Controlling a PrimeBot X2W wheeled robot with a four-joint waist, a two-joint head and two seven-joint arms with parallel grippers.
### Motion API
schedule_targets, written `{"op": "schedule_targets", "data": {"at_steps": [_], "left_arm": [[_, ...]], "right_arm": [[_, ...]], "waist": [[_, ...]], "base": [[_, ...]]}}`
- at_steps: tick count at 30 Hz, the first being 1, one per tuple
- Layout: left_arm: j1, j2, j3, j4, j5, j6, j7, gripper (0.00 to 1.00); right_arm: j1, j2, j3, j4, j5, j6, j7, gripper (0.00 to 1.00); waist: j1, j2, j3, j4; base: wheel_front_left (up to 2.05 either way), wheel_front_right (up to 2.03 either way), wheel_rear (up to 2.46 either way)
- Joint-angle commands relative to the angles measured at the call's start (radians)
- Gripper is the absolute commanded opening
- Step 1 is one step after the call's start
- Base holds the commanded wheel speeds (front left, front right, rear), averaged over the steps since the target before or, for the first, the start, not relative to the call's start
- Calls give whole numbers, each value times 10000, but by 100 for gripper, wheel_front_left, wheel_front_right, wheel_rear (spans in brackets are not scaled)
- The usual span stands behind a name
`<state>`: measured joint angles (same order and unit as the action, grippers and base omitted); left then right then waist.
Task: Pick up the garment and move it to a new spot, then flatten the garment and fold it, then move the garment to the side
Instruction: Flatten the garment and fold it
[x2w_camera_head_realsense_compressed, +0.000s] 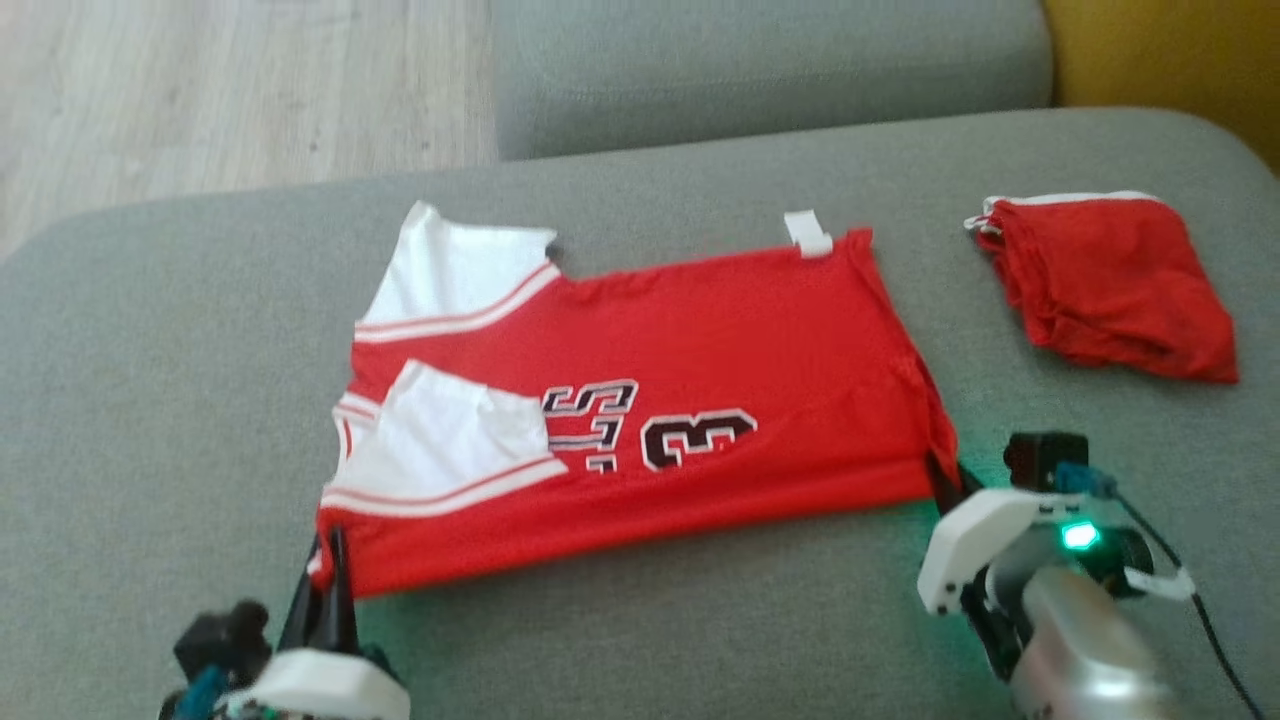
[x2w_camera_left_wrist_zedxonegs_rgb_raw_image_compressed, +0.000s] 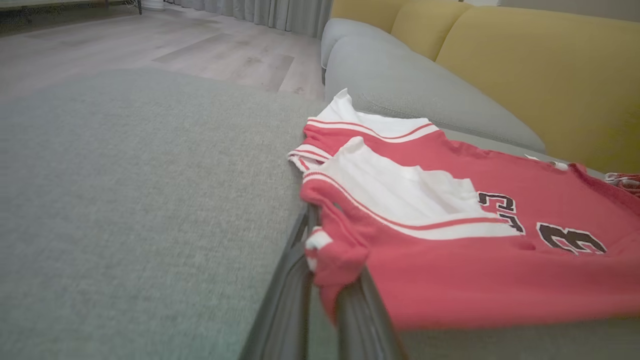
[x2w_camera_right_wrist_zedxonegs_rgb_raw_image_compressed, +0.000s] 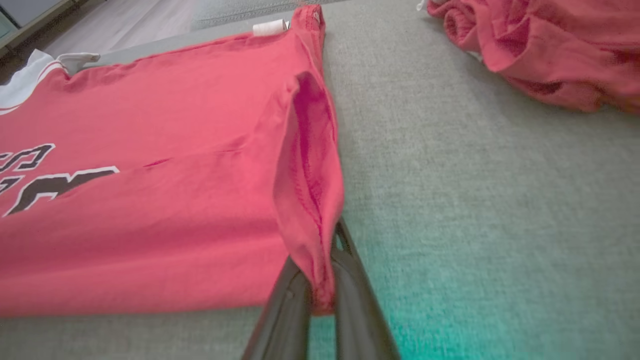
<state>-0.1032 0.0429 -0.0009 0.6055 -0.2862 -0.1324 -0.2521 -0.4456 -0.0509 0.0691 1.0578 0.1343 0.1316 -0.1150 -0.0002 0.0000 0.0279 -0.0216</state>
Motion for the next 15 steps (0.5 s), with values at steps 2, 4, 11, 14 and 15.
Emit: {"op": "schedule_targets", "data": {"at_steps": [2,4,11,14,15], "left_arm": [[-114,136,257,-359,-75,53,-97,0],[48,124,143,-339,-129,53,-83,0],[-76,113,-7,-591,-88,304,-82,100],[-275,131,81,-973,-110,343,-89,100],[-354,141,112,-1166,-115,333,-91,100]], "right_arm": [[180,3,88,-624,-25,-9,175,0],[533,3,46,-1146,86,-9,345,40],[1416,5,71,-3500,859,-9,478,100],[1646,5,-165,-4464,829,-9,374,100],[1689,5,-309,-4760,780,-9,318,100]], "waist": [[2,0,-139,-38],[2,0,-190,-57],[2,0,-93,-143],[2,0,49,-180],[2,0,111,-185]], "base": [[0,0,0],[0,0,0],[0,0,0],[0,0,0],[0,0,0]]}}
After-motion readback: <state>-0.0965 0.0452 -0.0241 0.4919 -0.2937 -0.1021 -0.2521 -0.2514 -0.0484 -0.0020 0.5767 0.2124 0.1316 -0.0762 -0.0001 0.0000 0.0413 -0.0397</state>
